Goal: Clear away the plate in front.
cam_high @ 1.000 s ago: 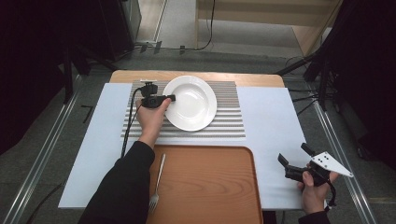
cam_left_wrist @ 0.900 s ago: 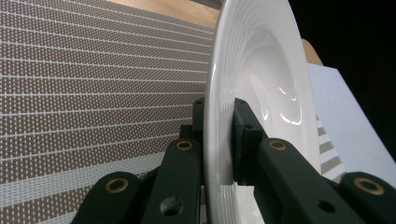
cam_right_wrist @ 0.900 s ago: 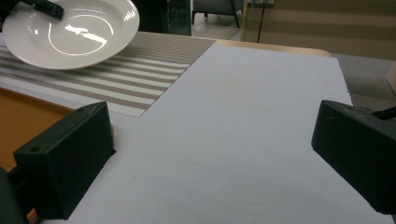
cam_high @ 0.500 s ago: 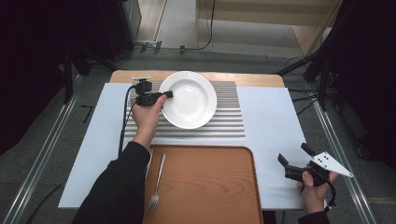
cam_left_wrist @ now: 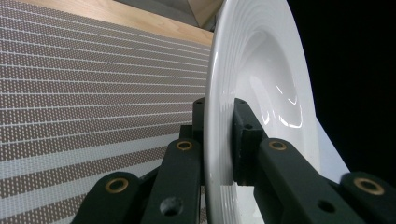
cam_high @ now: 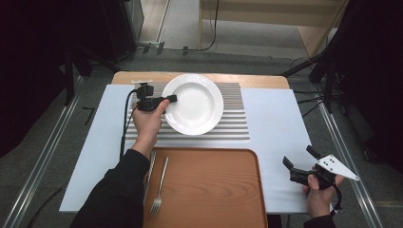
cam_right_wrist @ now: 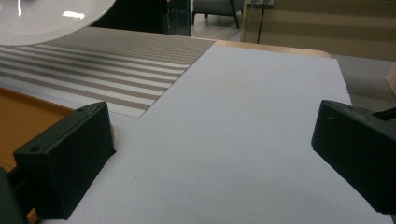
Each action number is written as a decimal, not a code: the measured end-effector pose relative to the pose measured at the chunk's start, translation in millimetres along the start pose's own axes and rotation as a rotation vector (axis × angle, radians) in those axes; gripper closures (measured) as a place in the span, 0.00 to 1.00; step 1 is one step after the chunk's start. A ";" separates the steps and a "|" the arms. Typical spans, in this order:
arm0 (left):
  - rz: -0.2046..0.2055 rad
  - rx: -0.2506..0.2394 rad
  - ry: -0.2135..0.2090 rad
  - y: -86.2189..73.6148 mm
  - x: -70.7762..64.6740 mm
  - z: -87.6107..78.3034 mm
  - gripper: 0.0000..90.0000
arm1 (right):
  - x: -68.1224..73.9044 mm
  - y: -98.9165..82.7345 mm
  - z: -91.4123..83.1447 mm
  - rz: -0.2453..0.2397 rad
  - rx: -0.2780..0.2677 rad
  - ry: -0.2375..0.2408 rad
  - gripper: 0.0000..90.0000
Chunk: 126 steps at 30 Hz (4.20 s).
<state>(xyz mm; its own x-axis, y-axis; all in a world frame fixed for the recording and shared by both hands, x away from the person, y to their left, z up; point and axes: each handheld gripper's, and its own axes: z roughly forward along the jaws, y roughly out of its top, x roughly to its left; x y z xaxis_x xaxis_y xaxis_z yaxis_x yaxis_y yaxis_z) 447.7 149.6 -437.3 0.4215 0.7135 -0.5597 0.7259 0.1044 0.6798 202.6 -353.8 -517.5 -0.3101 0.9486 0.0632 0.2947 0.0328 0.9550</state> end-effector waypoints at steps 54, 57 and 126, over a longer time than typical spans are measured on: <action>0.049 0.059 -0.169 -83.5 -34.6 -58.4 0.91 | 1.5 0.0 -0.4 -0.007 -0.001 -0.002 0.00; 0.052 0.064 -0.180 -90.1 -37.5 -60.0 0.91 | 1.6 0.0 -0.6 -0.009 -0.004 0.000 0.00; 0.018 0.363 -0.257 -177.4 -36.4 -61.6 0.90 | 3.1 -0.1 0.2 -0.023 0.003 -0.007 0.00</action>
<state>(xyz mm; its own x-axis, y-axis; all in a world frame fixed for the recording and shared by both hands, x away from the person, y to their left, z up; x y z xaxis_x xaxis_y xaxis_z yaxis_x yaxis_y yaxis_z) 270.1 147.8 -508.4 0.5243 0.5125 -0.6800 0.8415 -0.1898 0.5058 201.8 -350.8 -517.4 -0.3108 0.9497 0.0394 0.2901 0.0554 0.9554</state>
